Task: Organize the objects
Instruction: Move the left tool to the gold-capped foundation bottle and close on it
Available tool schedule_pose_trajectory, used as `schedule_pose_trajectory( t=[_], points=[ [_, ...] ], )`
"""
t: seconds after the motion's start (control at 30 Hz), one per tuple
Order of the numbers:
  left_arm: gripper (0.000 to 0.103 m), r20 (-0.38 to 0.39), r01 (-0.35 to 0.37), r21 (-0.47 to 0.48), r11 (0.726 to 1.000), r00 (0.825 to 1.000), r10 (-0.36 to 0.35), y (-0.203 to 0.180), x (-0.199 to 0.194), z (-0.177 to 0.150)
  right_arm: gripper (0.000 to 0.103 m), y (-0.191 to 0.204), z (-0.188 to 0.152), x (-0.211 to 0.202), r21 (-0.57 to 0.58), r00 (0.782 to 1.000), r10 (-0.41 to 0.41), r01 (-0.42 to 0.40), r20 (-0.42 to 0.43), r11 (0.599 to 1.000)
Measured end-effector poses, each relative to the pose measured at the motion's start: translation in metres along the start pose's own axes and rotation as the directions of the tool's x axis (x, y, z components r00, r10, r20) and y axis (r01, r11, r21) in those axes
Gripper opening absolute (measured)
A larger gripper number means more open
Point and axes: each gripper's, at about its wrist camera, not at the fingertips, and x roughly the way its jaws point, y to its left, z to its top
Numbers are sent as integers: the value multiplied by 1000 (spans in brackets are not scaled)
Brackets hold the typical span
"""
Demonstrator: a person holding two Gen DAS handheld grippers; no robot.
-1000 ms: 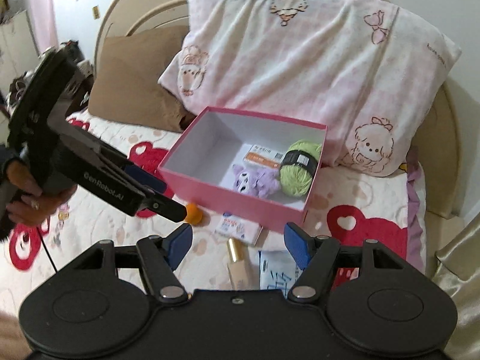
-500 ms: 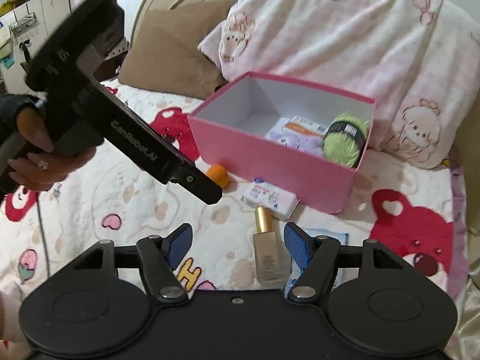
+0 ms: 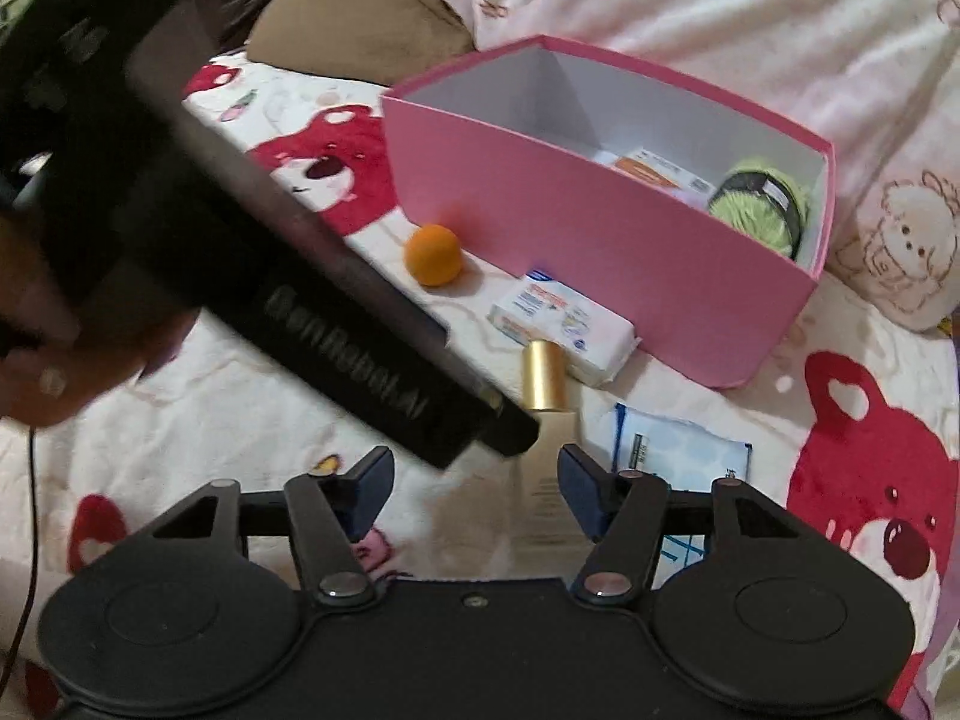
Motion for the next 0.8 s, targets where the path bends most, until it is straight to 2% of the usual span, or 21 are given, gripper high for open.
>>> schedule_pose_trajectory(
  t=[0.13, 0.2, 0.27, 0.37, 0.43, 0.57, 0.6, 0.63, 0.8],
  points=[
    [64, 16, 41, -70, 997, 999, -40, 3, 10, -6, 53, -7, -14, 14, 77, 1000, -11, 12, -9, 997],
    [64, 29, 69, -90, 994, 997, -67, 3, 14, -8, 48, 0, -22, 12, 16, 999, -45, 44, 9, 999],
    [64, 29, 66, -106, 992, 998, -63, 2, 18, -10, 45, -3, -24, 11, 30, 999, -40, 40, 20, 999],
    [63, 34, 60, -125, 990, 998, -56, 2, 24, -14, 42, -18, -23, 14, 108, 997, -81, 79, 18, 991],
    [58, 50, 64, -147, 987, 997, -57, 3, 26, -15, 40, -28, -26, 20, 155, 999, -49, 49, -4, 987],
    [39, 40, 71, -192, 979, 997, -64, 8, 34, -18, 41, -28, -34, 20, 170, 999, -33, 30, 13, 985],
    [36, 32, 85, -200, 976, 996, -80, 8, 36, -19, 41, -30, -34, 20, 207, 1000, -19, 16, 15, 978],
    [36, 40, 99, -216, 971, 995, -92, 9, 36, -20, 41, -34, -35, 19, 267, 1000, 8, -13, 20, 963],
    [34, 44, 122, -282, 952, 992, -114, 15, 34, -22, 41, -39, -37, 16, 425, 998, 55, -60, 24, 903]
  ],
)
